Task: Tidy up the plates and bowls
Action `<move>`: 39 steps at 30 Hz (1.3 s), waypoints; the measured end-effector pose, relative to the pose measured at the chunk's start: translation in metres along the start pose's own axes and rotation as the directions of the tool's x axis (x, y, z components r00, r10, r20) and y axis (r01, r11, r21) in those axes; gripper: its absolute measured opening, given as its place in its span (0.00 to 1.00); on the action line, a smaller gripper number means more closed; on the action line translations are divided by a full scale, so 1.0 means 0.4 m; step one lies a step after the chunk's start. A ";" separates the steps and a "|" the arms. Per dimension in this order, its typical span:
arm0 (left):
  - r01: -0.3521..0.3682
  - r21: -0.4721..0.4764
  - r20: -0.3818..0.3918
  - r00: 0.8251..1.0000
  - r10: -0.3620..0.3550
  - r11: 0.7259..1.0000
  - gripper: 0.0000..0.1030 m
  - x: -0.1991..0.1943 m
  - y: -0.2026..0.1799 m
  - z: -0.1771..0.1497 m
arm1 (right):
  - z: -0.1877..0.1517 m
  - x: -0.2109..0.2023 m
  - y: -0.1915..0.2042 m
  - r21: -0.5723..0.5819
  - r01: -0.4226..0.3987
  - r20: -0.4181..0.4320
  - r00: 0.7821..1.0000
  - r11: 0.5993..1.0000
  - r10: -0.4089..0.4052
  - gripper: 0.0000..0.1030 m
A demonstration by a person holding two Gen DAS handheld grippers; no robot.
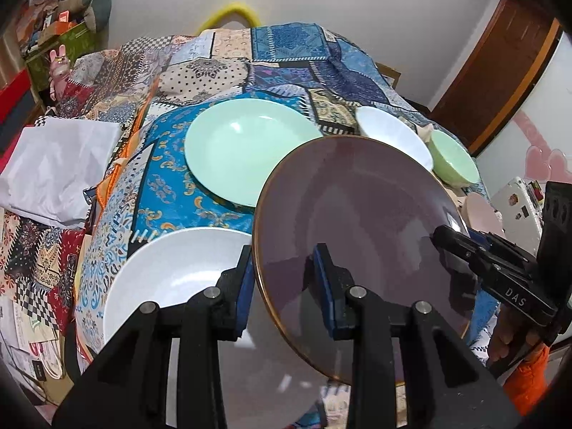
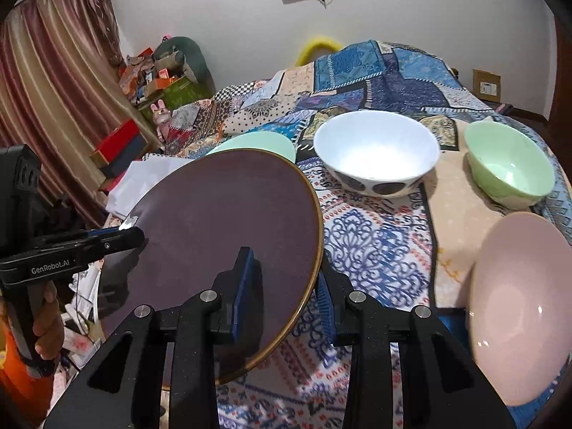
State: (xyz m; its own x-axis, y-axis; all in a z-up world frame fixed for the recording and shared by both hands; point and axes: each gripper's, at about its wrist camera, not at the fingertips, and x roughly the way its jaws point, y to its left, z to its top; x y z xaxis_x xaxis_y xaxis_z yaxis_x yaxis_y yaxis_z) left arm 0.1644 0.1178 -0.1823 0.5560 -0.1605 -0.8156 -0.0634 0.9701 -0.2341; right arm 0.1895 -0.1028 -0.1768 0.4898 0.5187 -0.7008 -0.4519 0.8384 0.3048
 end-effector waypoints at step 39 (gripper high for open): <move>0.007 0.089 -0.164 0.986 0.008 0.996 0.31 0.138 -0.187 -0.074 | -0.123 -0.065 -0.141 0.100 0.077 -0.020 0.997 0.992 -0.075 0.29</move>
State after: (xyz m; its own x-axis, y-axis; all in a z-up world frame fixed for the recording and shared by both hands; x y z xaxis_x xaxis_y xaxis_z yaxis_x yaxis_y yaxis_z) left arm 0.1755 0.0309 -0.2254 0.4121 -0.1802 -0.8932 0.0147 0.9814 -0.1912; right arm 0.1656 -0.1720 -0.2075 0.5077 0.4508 -0.7342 -0.3361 0.8883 0.3130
